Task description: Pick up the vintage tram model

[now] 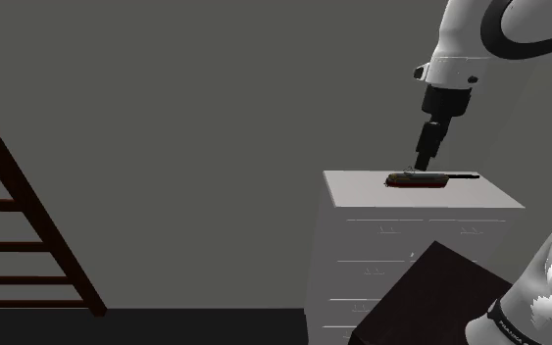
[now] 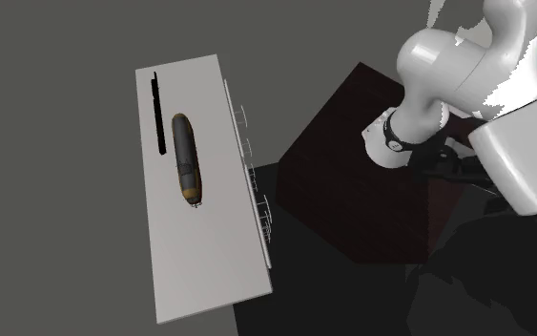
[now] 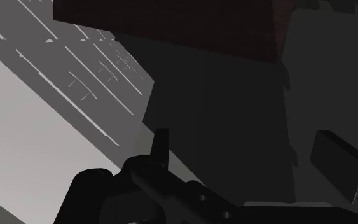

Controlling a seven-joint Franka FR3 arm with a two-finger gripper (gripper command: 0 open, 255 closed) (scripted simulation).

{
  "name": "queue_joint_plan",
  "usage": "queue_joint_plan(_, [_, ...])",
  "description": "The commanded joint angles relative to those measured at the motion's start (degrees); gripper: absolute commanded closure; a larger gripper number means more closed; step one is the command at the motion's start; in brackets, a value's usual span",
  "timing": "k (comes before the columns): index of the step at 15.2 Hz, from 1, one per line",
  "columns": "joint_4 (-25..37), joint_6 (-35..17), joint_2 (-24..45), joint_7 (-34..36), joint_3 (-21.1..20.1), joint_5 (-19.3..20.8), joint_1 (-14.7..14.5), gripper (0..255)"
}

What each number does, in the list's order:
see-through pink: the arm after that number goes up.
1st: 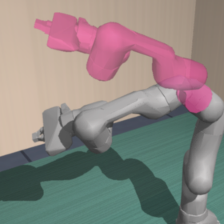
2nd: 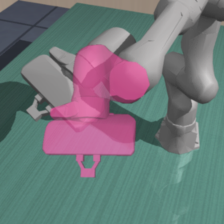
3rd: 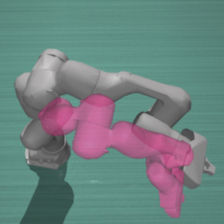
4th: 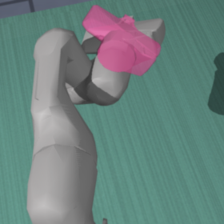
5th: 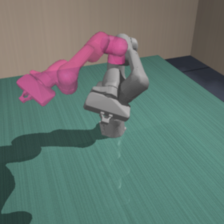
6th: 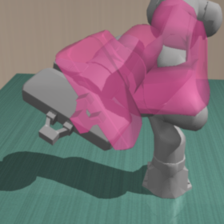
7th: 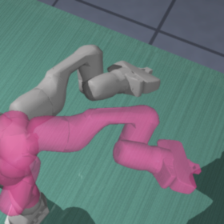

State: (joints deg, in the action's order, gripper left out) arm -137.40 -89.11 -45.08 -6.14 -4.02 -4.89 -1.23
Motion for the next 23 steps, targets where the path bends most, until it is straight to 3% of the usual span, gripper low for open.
queue_joint_plan(1, [0.00, 0.00, 0.00, 0.00, 0.00, 0.00, 0.00, 0])
queue_joint_plan(12, [-8.23, -10.12, 2.13, -20.09, 13.64, 11.44, 3.65, 0])
queue_joint_plan(23, [-6.23, -24.21, 16.66, -39.65, 28.05, 19.37, 5.77, 0])
